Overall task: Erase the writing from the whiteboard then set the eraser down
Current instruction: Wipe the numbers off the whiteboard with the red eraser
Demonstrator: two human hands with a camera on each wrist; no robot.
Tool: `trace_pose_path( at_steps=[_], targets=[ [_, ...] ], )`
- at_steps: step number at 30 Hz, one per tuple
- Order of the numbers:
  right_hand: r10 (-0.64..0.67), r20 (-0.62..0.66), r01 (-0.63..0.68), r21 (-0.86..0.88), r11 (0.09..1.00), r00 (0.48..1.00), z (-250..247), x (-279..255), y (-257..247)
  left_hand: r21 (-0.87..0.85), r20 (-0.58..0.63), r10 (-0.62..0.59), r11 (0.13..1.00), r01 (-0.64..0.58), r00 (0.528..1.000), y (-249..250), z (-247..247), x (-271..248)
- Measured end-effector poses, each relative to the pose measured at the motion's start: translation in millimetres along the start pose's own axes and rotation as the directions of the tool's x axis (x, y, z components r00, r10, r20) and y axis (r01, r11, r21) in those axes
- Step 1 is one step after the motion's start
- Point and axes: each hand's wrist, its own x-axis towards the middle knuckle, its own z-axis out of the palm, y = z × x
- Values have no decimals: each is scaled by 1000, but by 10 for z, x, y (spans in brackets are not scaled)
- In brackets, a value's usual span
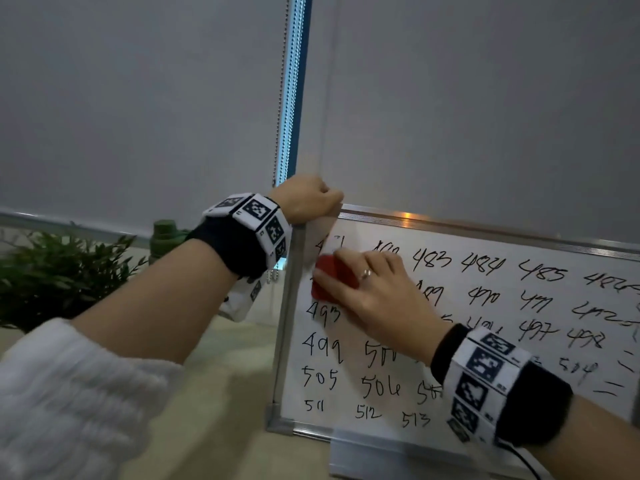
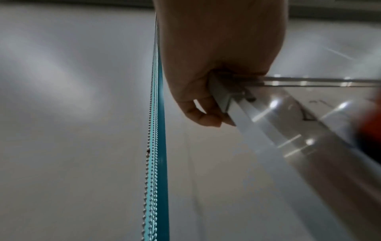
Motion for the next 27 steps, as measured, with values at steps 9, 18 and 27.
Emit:
trace_pose_path(
  at_steps=[9,18,27],
  targets=[
    [130,-69,-132,-26,991,989,-26,107,20,106,88,40,993,-50,995,117,-18,48],
    [187,-118,-197,-82,977,975,-63,316,0,108,1,76,991,-76,997,16,63,76],
    [225,-138,-235,-56,970,965,-81,297,72,86,-40,103,991,-99,994,9,76,80]
  ],
)
